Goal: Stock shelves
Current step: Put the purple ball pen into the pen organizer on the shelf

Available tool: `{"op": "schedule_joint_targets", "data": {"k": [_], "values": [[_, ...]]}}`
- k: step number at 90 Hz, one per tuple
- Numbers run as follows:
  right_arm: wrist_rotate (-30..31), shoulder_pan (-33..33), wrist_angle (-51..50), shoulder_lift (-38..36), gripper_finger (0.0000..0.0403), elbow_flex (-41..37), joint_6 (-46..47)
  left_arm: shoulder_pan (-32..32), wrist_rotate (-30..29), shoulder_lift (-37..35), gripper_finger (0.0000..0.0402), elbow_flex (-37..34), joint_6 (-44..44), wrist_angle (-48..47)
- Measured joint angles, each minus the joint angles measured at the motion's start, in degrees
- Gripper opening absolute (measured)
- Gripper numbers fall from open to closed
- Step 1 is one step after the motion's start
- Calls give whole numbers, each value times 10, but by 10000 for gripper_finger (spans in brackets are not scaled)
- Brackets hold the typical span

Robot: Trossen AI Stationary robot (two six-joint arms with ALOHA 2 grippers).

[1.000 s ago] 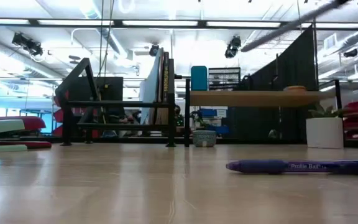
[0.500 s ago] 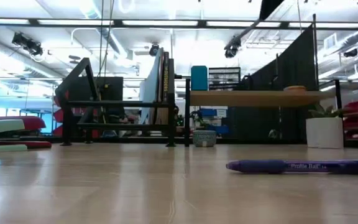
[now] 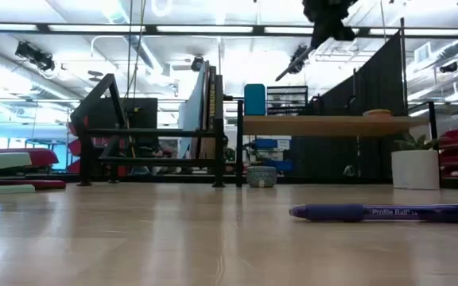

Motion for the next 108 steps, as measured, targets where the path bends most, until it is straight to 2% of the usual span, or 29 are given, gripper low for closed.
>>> {"op": "schedule_joint_targets", "data": {"k": [22,36,48,54,59,67,76,82,86,98,108], "values": [[-141,-51,0,3,0,0,48,0,2,0,172,0,2,14],[-175,-43,0,-35,0,0,55,0,1,-9,172,0,51,45],[-177,10,0,-89,0,0,59,-1,-55,-47,172,20,186,59],[-168,51,1,-119,0,-4,79,0,-113,-69,172,32,291,59],[-148,94,-1,-145,0,-16,97,10,-139,-81,172,46,395,58],[-102,172,0,-177,0,-46,126,40,-142,-95,172,66,534,57],[-26,257,-1,-203,0,-92,157,85,-124,-96,175,83,597,42],[10,300,1,-213,0,-125,168,120,-108,-96,182,88,592,-14],[19,322,9,-215,0,-148,171,144,-85,-96,189,89,555,-55],[12,348,67,-213,0,-215,155,203,13,-92,219,89,421,-143],[-15,344,91,-203,0,-261,130,228,38,-83,244,89,388,-154]]}}
